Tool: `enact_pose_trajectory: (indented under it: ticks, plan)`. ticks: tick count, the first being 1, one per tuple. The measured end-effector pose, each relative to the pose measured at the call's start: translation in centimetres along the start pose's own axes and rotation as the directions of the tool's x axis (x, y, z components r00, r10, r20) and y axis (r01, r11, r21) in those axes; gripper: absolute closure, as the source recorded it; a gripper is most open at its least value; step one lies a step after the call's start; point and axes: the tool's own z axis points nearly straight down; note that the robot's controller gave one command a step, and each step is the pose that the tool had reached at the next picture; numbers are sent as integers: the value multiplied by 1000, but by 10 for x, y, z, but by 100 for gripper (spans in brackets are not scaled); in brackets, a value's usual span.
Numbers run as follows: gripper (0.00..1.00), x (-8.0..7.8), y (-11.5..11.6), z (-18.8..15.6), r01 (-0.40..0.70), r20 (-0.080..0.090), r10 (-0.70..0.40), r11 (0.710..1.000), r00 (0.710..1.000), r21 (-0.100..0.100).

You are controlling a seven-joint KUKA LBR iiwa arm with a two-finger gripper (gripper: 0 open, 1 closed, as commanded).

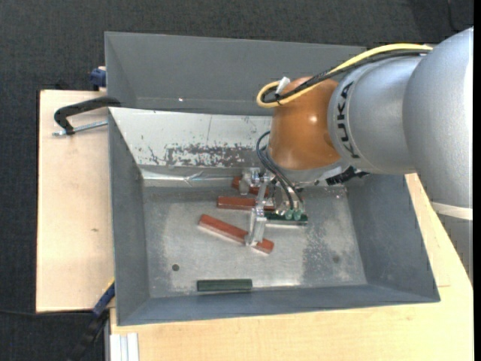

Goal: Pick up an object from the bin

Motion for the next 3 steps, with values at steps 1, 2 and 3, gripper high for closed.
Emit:
enact_pose_trajectory:
  ticks: [1,2,3]
  plan:
    - [100,1,5,2,-236,11,236,972,972,-7]
    - [100,1,5,2,-236,11,236,972,972,-7]
    - [100,8,28,-126,-271,5,271,963,963,-2]
